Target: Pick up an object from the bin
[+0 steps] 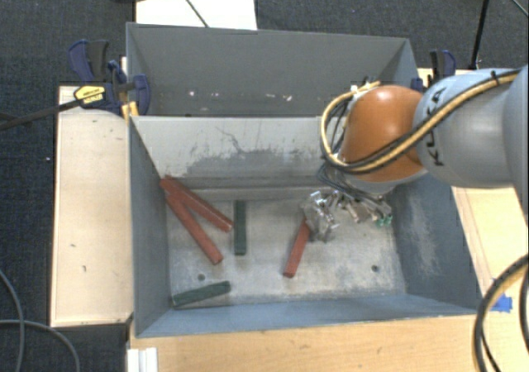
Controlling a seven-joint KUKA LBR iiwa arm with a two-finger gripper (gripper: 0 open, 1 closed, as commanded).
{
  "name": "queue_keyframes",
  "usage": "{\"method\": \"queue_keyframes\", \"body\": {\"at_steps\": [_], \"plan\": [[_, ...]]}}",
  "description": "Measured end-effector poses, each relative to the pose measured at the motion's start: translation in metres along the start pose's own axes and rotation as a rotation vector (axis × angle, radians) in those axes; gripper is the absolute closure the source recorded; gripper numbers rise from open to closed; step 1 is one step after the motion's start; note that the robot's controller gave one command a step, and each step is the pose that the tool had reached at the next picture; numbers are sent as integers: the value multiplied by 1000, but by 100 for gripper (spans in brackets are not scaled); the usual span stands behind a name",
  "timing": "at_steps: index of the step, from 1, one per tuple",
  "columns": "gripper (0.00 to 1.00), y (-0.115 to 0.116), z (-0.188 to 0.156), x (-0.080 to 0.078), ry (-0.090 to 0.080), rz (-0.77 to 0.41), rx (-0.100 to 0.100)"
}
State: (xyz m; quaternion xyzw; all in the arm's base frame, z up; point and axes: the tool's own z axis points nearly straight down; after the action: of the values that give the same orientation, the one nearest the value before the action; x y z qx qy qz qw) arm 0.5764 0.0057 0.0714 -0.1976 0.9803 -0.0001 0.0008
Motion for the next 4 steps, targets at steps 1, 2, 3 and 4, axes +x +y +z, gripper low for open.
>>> {"method": "queue_keyframes", "body": {"at_steps": [1, 2, 3, 4], "plan": [[0, 0, 1, 0, 1, 1, -1], [0, 1, 1, 0, 1, 2, -1], [100, 54, -3, -18, -2, -418, -1], [100, 54, -3, -18, -2, -417, -1]]}}
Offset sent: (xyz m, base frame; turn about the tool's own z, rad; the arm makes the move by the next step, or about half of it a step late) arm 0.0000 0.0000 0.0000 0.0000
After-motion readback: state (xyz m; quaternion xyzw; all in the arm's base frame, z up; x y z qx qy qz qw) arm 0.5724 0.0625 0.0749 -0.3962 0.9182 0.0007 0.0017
